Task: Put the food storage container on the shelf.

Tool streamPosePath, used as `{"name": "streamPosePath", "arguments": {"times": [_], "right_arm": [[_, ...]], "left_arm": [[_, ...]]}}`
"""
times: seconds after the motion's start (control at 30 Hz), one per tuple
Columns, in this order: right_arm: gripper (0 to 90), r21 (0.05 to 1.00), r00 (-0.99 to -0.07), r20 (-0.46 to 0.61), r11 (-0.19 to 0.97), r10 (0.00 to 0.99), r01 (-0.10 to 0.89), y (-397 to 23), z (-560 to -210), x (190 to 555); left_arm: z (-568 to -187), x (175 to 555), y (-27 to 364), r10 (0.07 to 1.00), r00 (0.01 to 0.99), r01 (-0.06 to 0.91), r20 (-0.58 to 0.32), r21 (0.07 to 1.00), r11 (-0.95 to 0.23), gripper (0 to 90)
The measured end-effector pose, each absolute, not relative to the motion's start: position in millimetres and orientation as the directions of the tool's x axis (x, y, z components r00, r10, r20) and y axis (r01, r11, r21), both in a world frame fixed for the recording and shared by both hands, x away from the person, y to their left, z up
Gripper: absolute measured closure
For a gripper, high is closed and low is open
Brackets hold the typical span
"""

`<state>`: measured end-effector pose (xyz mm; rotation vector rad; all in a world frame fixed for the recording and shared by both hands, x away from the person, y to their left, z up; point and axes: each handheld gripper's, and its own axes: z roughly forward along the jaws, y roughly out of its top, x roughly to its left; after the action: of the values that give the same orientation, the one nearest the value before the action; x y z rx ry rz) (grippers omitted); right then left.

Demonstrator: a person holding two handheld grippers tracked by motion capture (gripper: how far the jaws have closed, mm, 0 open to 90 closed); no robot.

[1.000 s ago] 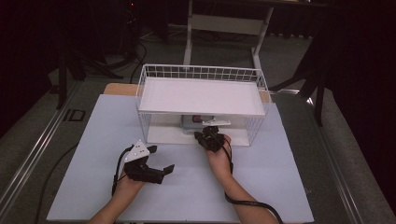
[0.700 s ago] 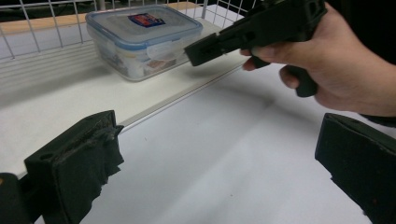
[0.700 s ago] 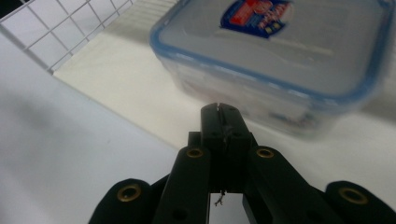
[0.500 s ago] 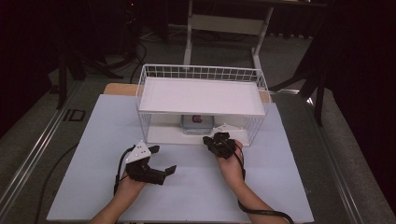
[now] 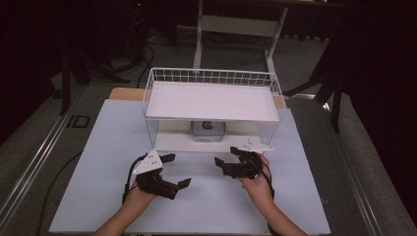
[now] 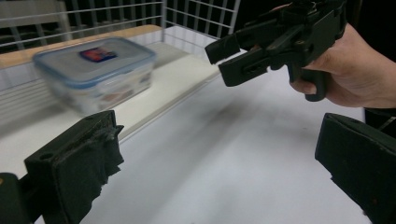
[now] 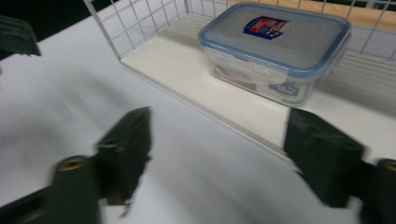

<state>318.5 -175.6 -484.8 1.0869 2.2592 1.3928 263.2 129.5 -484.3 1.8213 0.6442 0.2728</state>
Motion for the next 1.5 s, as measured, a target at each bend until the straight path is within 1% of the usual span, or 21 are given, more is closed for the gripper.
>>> {"name": "streamPosePath", "arguments": {"times": [0.1, 0.17, 0.2, 0.43, 0.5, 0.7, 0.87, 0.97, 1.17, 1.3, 1.37, 1.5], "right_arm": [[15.4, 0.859, -0.692, 0.162, 0.244, 0.704, 0.449, -183, -482, 310], [13.9, 0.862, -0.698, 0.135, 0.263, 0.703, 0.432, -188, -480, 304], [14.2, 0.865, -0.701, 0.130, 0.265, 0.701, 0.425, -192, -479, 300], [14.5, 0.875, -0.712, 0.126, 0.261, 0.691, 0.408, -214, -474, 286], [14.5, 0.877, -0.710, 0.139, 0.248, 0.690, 0.413, -220, -475, 284], [14.5, 0.878, -0.710, 0.131, 0.252, 0.692, 0.407, -235, -478, 281], [14.5, 0.867, -0.710, 0.123, 0.273, 0.694, 0.417, -249, -486, 276], [14.4, 0.865, -0.697, 0.132, 0.263, 0.705, 0.428, -259, -490, 273], [14.1, 0.871, -0.685, 0.139, 0.241, 0.715, 0.428, -276, -495, 273], [14.2, 0.879, -0.687, 0.102, 0.259, 0.720, 0.402, -282, -497, 273], [14.2, 0.876, -0.682, 0.106, 0.257, 0.724, 0.409, -286, -499, 275], [14.2, 0.871, -0.676, 0.116, 0.253, 0.728, 0.422, -289, -502, 276]], "left_arm": [[-482, 262, 128, 0.537, 0.833, 0.293, -0.131, 0.928, -0.228, 0.9], [-481, 261, 128, 0.535, 0.834, 0.293, -0.131, 0.928, -0.230, 0.9], [-479, 260, 130, 0.532, 0.834, 0.300, -0.145, 0.929, -0.218, 0.9], [-478, 254, 137, 0.546, 0.827, 0.302, -0.136, 0.926, -0.227, 0.9], [-478, 252, 140, 0.546, 0.827, 0.300, -0.131, 0.925, -0.232, 0.9], [-480, 246, 147, 0.546, 0.830, 0.293, -0.115, 0.923, -0.250, 0.9], [-490, 242, 163, 0.576, 0.807, 0.319, -0.129, 0.917, -0.241, 0.9], [-493, 243, 169, 0.591, 0.796, 0.329, -0.130, 0.913, -0.243, 0.9], [-498, 245, 172, 0.605, 0.788, 0.332, -0.114, 0.906, -0.261, 0.9], [-506, 246, 175, 0.608, 0.786, 0.344, -0.116, 0.898, -0.274, 0.9], [-508, 246, 177, 0.618, 0.780, 0.340, -0.099, 0.896, -0.286, 0.9], [-510, 246, 180, 0.628, 0.772, 0.347, -0.100, 0.894, -0.285, 0.9]]}}
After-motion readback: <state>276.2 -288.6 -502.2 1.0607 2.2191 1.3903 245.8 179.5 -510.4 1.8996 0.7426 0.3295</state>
